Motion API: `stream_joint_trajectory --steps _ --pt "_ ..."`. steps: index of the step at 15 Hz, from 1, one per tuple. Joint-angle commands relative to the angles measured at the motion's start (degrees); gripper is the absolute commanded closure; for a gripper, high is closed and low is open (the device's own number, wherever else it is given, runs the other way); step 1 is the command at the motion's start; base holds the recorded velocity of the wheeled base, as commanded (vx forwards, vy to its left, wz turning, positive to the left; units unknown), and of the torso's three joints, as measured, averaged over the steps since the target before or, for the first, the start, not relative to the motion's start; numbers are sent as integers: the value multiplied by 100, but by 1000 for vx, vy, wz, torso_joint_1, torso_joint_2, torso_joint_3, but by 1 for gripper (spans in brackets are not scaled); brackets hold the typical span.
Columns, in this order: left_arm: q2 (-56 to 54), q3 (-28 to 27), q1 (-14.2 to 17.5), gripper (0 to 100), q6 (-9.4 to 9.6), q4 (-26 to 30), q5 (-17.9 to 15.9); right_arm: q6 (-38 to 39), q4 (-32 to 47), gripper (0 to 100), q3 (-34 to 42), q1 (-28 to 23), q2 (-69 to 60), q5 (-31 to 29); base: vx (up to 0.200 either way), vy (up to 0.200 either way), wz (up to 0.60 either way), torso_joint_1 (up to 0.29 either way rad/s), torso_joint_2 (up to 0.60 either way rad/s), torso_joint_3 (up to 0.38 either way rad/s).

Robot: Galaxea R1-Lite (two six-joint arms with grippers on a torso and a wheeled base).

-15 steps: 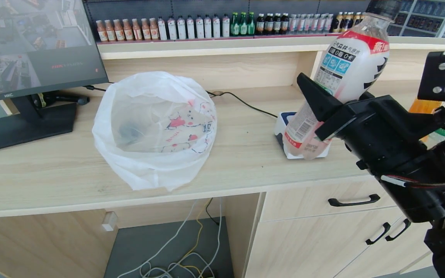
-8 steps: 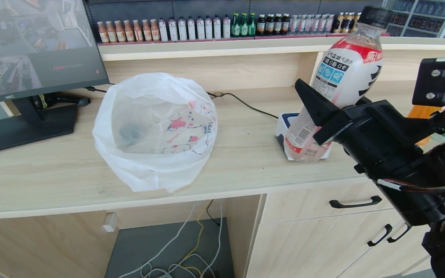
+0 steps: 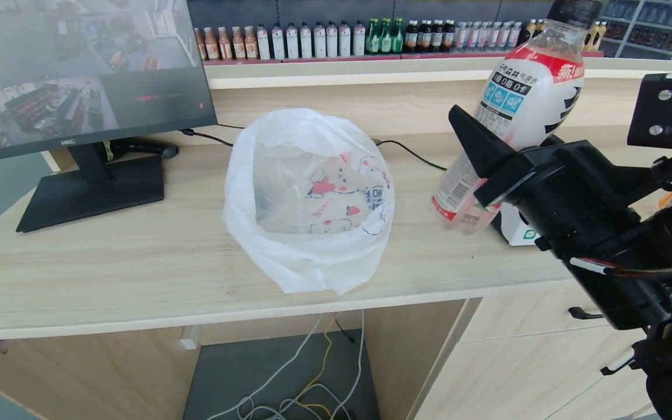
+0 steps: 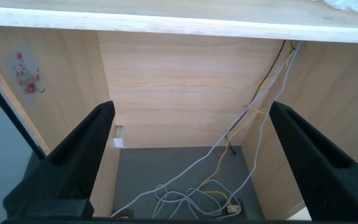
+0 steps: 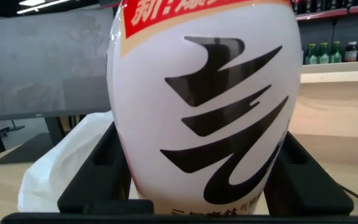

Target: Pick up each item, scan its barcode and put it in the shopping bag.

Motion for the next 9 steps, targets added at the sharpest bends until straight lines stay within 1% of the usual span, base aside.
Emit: stream_joint_trajectory --steps 1,6,9 --pt "-2 0 0 0 -6 0 5 3 -1 100 3 4 52 0 0 200 0 2 7 2" --pt "-2 0 -9 0 3 0 5 12 -1 100 -32 4 52 0 0 200 0 0 0 5" --pt "-2 0 -9 0 12 0 -4 12 -1 100 -146 -84 113 0 0 0 0 0 0 0"
